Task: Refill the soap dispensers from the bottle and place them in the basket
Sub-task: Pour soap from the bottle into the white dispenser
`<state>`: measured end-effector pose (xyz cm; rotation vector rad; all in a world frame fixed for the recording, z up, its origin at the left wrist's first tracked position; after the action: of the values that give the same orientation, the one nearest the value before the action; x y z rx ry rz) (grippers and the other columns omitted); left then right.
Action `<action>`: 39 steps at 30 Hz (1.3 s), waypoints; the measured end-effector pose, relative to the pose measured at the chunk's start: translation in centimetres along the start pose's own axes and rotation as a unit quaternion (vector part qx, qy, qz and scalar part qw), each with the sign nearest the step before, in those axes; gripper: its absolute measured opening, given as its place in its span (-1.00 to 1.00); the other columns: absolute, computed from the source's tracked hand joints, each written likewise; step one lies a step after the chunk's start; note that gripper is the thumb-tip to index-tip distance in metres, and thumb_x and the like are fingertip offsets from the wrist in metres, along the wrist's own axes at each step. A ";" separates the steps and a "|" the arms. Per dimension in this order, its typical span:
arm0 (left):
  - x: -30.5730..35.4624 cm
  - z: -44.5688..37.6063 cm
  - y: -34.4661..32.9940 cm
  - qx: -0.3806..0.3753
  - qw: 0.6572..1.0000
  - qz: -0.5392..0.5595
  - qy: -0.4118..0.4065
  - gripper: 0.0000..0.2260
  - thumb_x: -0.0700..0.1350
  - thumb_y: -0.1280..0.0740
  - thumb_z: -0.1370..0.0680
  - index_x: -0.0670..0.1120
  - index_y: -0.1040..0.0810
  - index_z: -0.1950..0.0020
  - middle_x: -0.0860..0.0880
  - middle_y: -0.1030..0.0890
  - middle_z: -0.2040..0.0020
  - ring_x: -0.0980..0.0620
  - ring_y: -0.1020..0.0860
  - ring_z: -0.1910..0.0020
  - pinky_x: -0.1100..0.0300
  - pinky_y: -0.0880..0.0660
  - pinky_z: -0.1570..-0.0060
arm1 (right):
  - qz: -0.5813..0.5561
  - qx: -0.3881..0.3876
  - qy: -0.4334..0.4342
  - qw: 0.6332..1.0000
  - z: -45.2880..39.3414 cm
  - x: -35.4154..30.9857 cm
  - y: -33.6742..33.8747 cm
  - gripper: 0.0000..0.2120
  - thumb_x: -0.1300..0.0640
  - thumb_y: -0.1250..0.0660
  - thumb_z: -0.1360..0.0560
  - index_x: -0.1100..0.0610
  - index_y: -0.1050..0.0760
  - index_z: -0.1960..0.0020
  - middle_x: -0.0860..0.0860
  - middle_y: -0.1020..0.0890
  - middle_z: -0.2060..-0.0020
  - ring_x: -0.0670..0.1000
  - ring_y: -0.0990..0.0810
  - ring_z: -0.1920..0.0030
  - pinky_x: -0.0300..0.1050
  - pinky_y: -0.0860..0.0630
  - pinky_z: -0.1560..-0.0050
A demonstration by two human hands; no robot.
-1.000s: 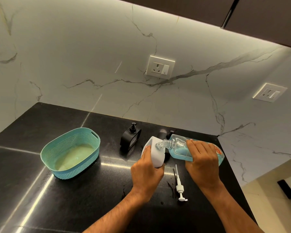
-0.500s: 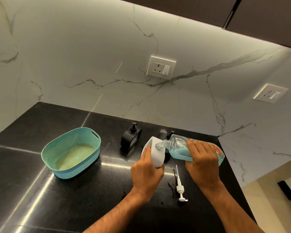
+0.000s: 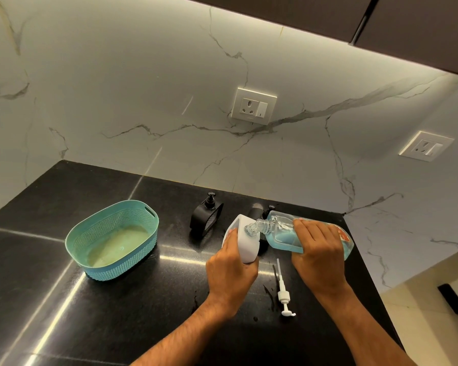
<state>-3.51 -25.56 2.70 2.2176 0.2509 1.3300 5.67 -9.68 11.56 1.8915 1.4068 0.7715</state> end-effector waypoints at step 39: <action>1.5 -0.6 -0.8 -0.012 0.996 0.088 0.002 -0.34 0.00 -0.59 -0.46 -0.09 -0.43 -0.50 -0.01 -0.61 -0.32 0.10 -0.61 -0.18 0.50 -0.49 -0.11 | -0.115 -0.013 -0.101 0.988 1.5 2.1 -2.1 -0.38 0.16 -0.73 -0.19 0.28 -0.62 -0.18 0.16 -0.71 0.03 0.14 -0.69 0.07 -0.12 -0.56 0.05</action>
<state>-3.21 -24.01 3.64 2.2600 0.0406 1.4226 6.12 -7.46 9.11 1.6981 1.4458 0.4698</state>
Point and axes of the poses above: each hand's wrist, its own z-axis away from the middle knuckle, its own y-axis out of the back of the hand, x = y × z, the point moved 7 cm from there along -z, towards the middle knuckle
